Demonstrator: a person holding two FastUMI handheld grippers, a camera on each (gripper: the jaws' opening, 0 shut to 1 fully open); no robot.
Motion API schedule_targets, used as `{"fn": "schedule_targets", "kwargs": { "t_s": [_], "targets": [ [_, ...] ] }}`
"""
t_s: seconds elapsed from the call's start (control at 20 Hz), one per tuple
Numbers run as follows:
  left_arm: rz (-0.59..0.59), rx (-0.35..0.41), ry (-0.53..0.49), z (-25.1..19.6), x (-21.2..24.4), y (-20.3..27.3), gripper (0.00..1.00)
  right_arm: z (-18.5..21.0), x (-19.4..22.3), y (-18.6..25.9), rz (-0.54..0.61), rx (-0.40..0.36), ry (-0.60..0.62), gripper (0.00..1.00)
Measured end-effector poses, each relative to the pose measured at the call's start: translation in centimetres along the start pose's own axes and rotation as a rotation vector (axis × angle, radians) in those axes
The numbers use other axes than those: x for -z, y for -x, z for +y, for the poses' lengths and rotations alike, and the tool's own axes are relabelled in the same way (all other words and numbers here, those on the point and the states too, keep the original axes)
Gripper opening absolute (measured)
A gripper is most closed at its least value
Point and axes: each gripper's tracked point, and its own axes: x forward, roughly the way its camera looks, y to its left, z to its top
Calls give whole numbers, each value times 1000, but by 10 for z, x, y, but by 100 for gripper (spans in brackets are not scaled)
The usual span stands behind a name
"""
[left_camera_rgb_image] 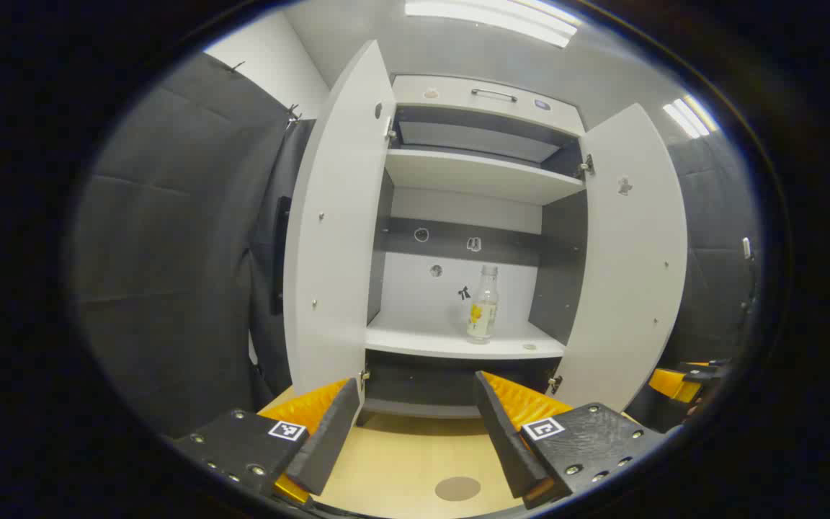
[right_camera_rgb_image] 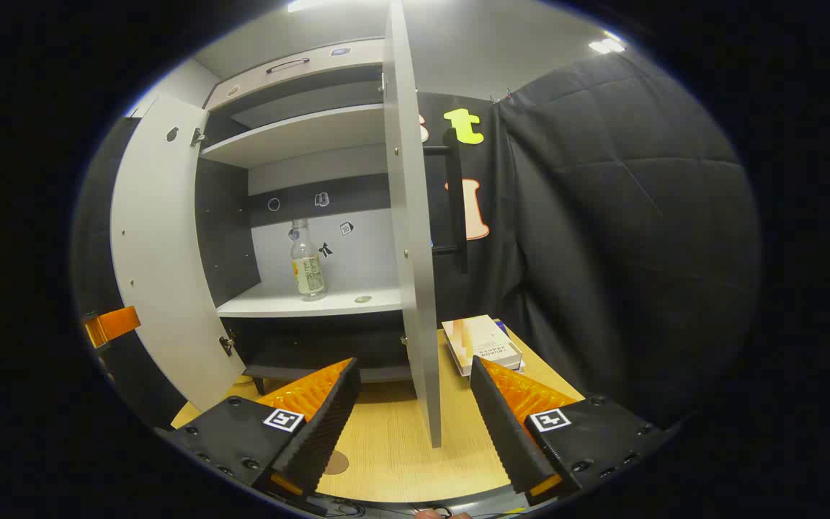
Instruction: Grasp the bottle in the cabinet with the left hand and place it on the coaster, then close the right door with the right hand and the left door with the left hand.
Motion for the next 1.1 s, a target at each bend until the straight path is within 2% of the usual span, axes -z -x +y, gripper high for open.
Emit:
{"fn": "schedule_targets", "kwargs": {
  "t_s": [0.1,0.5,0.75,1.1],
  "targets": [
    [-11,0,-9,-1,-5,-3,92,-7,-5,-3,-19,20,-3,98],
    [-67,42,-23,-8,-34,-30,92,-40,-35,-9,-93,84,-47,96],
    [-56,52,-23,-9,-33,-50,92,-56,-50,-17,-106,104,-63,98],
    [-44,72,-38,-17,-37,-81,92,-75,-51,-29,-93,113,-101,98]
  ]
}}
